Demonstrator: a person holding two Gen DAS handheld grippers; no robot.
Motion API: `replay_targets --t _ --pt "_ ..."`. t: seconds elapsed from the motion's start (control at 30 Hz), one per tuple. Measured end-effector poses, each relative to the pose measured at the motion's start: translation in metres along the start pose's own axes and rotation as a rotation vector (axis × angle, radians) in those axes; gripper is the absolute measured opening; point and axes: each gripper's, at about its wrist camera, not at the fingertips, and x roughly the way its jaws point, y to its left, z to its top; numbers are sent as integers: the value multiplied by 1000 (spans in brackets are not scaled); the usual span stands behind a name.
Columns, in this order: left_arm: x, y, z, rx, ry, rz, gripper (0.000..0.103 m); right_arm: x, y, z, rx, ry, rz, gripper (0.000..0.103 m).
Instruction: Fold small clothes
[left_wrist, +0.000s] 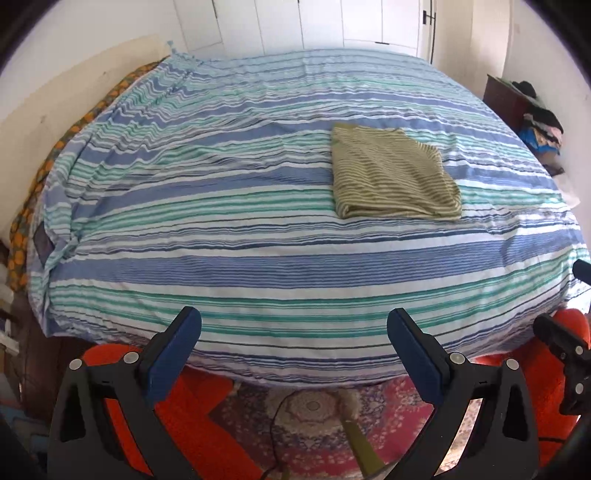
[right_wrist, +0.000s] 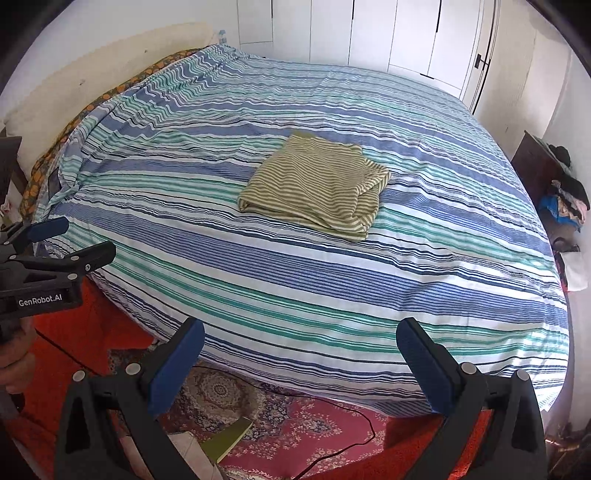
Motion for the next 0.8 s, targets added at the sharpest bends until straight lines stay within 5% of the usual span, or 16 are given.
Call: replay_targets --t 0.5,0.63,0.8 --pt "-15 1 -5 34 -49 30 101 -7 5 1 19 10 -24 102" --pt "-36 3 -4 56 -142 23 101 -20 -4 0 82 -31 -31 102" --pt "-67 8 -7 51 -346 32 102 -54 -18 -3 189 -185 -44 102"
